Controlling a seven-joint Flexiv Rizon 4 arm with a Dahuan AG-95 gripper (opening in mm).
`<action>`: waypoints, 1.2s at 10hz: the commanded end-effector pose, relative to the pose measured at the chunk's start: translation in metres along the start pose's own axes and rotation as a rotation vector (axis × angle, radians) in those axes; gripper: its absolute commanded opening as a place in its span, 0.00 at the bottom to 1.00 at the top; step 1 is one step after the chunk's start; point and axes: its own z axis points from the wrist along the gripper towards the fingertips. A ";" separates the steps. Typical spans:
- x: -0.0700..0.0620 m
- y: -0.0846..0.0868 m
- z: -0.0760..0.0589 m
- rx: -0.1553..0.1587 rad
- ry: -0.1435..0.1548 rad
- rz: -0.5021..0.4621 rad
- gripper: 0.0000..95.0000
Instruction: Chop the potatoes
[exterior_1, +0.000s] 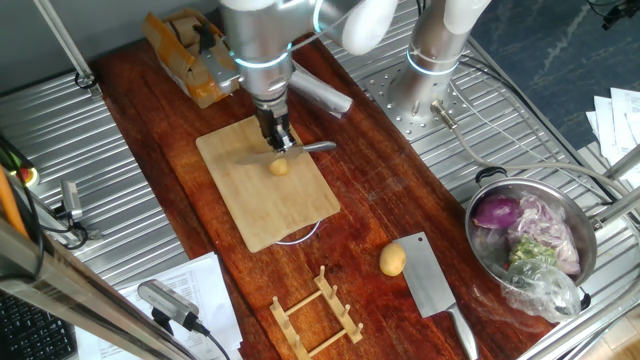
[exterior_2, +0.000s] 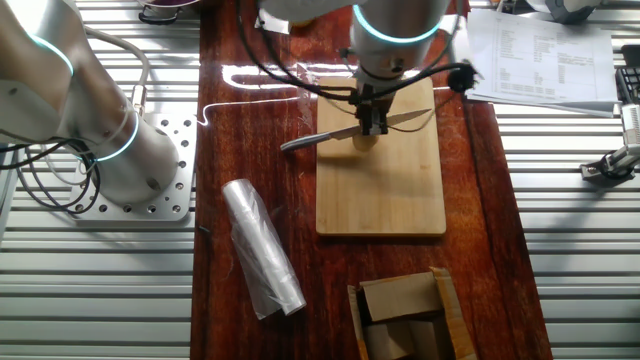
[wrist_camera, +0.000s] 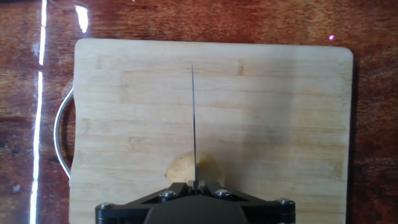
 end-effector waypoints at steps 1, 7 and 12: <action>0.000 -0.001 0.006 0.000 -0.013 -0.023 0.00; -0.010 0.005 0.013 -0.006 -0.020 -0.123 0.00; -0.017 0.003 0.036 0.010 0.004 -0.182 0.00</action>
